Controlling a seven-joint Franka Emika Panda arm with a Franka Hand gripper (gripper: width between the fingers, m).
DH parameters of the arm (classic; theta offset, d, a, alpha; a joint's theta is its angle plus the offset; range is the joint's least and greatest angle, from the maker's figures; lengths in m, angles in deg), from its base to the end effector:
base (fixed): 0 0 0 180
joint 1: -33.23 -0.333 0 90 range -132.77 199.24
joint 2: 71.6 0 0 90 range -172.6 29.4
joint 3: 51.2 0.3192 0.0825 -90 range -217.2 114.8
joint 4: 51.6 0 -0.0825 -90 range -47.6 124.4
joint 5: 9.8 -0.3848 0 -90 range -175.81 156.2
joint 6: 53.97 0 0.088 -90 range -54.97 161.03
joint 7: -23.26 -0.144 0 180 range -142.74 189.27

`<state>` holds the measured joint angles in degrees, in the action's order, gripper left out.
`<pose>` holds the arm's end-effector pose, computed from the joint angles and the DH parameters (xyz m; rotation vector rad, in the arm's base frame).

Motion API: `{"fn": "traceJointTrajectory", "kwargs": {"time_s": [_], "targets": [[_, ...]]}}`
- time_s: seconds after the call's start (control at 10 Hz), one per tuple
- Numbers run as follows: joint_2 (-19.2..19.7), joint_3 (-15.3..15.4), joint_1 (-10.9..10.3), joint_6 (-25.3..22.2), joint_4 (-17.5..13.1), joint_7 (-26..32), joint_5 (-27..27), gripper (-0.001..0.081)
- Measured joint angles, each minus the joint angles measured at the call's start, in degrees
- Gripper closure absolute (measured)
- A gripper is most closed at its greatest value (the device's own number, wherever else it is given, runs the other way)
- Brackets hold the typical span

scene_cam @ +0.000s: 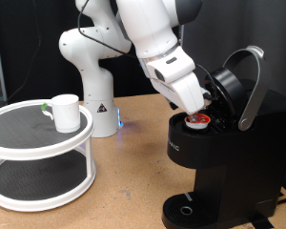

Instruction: Make a cup of coffee with the keurig machine

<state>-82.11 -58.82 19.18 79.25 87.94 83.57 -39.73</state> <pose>0.4702 0.0761 0.3509 -2.5515 -1.1041 -0.3472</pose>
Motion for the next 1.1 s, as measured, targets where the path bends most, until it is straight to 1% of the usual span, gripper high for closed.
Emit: {"fn": "traceJointTrajectory", "kwargs": {"time_s": [0.3,0.5,0.9,1.1], "targets": [[-1.1,0.0,0.0,2.5,2.0,3.3,-3.8,-0.0001],[-1.6,0.0,0.0,3.5,2.7,4.5,-5.9,-0.0001],[-2.1,0.0,0.0,4.5,2.8,5.2,-9.0,-0.0001],[-2.7,0.0,-0.2,4.3,2.0,5.3,-11.3,-0.0001]]}}
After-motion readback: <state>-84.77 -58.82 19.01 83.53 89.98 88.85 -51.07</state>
